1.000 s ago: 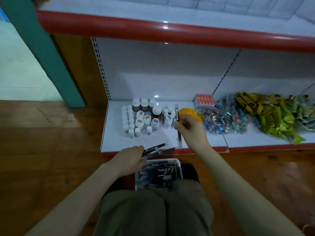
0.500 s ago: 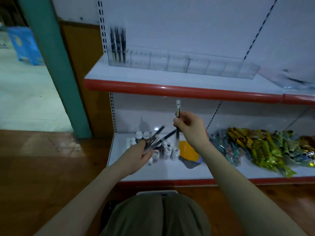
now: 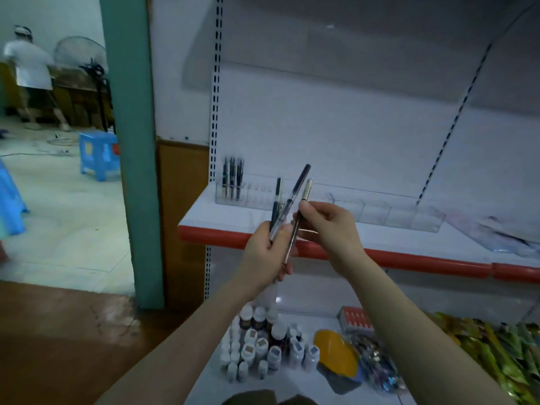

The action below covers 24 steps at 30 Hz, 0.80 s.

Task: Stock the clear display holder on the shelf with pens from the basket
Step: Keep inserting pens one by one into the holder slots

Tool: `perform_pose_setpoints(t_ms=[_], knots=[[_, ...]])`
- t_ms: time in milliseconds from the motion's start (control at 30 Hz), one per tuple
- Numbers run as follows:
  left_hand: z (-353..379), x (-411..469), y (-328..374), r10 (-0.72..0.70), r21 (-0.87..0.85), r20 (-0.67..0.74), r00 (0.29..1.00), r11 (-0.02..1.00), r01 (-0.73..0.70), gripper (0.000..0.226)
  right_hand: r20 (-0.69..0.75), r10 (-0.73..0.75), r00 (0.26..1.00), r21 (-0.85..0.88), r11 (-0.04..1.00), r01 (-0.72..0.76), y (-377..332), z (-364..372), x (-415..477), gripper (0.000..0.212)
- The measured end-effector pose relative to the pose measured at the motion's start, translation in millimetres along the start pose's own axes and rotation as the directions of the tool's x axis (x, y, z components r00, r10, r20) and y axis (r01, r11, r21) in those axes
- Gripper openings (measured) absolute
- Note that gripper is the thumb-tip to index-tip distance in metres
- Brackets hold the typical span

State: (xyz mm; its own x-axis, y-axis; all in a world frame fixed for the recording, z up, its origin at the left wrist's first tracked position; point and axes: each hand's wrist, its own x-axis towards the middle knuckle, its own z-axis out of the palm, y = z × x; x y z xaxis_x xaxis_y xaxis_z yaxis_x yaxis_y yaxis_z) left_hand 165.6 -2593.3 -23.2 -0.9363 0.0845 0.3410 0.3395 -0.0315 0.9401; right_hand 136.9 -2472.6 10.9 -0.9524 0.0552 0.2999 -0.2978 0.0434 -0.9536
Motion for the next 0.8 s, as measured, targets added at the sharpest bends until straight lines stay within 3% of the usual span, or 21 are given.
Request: perform_pose_setpoints(t_ms=[67, 100, 167, 200, 267, 433, 533, 633, 667, 700, 767, 800], knots=[[-3, 10, 5, -0.010, -0.041, 0.010, 1.000, 0.999, 0.011, 0.021, -0.080, -0.181, 0.980, -0.225, 0.961, 0.160, 6, 2, 9, 0.025], [-6, 14, 6, -0.023, -0.068, 0.014, 1.000, 0.997, 0.024, 0.022, -0.107, -0.353, 0.929, -0.350, 0.888, 0.297, 9, 2, 11, 0.025], [-10, 23, 9, -0.033, -0.104, 0.025, 0.999, 0.994, 0.035, 0.024, 0.047, -0.701, 0.712, -0.549, 0.578, 0.604, 17, 0, 19, 0.022], [-12, 27, 9, -0.031, -0.112, 0.033, 0.999, 0.993, 0.035, 0.024, 0.174, -0.780, 0.601, -0.592, 0.404, 0.697, 24, -1, 25, 0.023], [-15, 35, 9, -0.033, -0.131, 0.046, 0.998, 0.991, 0.038, 0.024, 0.346, -0.792, 0.503, -0.617, 0.212, 0.758, 33, -1, 36, 0.024], [-21, 53, 5, -0.078, -0.144, 0.045, 0.996, 0.986, 0.084, 0.025, 0.395, -0.805, 0.444, -0.597, 0.142, 0.789, 36, 6, 64, 0.015], [-30, 64, 3, -0.077, -0.067, -0.004, 0.997, 0.995, 0.077, 0.024, 0.431, -0.792, 0.433, -0.624, 0.085, 0.777, 42, 10, 84, 0.015], [-44, 76, 0, -0.042, 0.052, -0.091, 0.995, 0.998, 0.047, 0.019, 0.406, -0.786, 0.467, -0.648, 0.112, 0.753, 42, 15, 103, 0.023], [-50, 79, -2, -0.026, 0.077, -0.120, 0.992, 0.996, 0.035, 0.016, 0.357, -0.781, 0.512, -0.637, 0.197, 0.745, 40, 19, 109, 0.025], [-55, 82, -4, -0.007, 0.100, -0.150, 0.989, 0.995, 0.023, 0.015, 0.281, -0.749, 0.600, -0.600, 0.351, 0.719, 36, 23, 112, 0.023], [-66, 86, -9, 0.033, 0.135, -0.210, 0.977, 0.991, -0.004, 0.018, 0.118, -0.594, 0.796, -0.487, 0.664, 0.567, 26, 32, 122, 0.015], [-71, 87, -11, 0.048, 0.143, -0.242, 0.969, 0.990, -0.013, 0.019, 0.068, -0.498, 0.864, -0.449, 0.758, 0.473, 23, 37, 128, 0.015]])
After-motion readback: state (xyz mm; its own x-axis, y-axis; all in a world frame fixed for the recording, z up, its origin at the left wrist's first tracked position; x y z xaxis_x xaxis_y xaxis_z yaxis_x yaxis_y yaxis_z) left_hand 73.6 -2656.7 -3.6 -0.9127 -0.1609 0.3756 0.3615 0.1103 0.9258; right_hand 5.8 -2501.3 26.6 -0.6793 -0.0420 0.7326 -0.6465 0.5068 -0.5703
